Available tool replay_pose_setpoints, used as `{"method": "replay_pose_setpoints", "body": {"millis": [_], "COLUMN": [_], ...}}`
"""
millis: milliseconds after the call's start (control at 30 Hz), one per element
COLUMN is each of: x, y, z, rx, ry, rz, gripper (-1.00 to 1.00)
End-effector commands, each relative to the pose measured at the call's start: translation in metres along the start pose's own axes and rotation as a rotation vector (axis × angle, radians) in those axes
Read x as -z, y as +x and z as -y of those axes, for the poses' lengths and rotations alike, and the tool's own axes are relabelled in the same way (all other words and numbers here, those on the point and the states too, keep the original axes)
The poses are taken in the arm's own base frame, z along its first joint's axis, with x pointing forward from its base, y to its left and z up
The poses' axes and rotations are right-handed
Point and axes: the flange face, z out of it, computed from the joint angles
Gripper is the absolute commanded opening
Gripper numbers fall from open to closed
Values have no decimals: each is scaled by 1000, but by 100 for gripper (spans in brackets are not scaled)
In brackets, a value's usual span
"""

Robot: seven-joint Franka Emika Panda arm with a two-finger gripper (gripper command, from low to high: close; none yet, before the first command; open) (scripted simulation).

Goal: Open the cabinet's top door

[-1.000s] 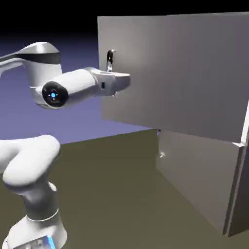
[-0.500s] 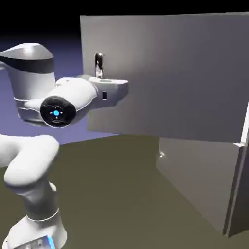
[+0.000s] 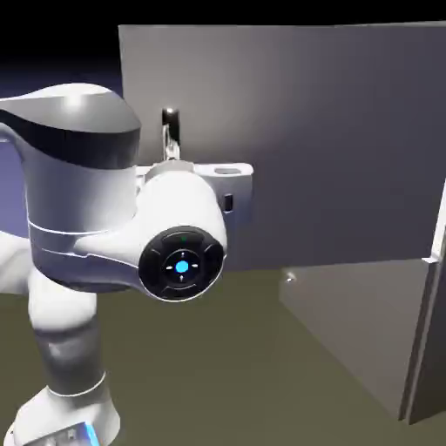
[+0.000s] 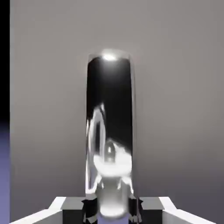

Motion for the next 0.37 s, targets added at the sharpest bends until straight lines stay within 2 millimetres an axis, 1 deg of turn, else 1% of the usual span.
{"method": "replay_pose_setpoints", "body": {"millis": [0, 267, 300, 333], "x": [8, 65, 71, 73], "y": [2, 19, 21, 22], "z": [-2, -19, -22, -22], "rx": [0, 0, 0, 0], "ry": [12, 106, 117, 120], "rz": [12, 106, 117, 120], "gripper": [-100, -100, -100, -100]}}
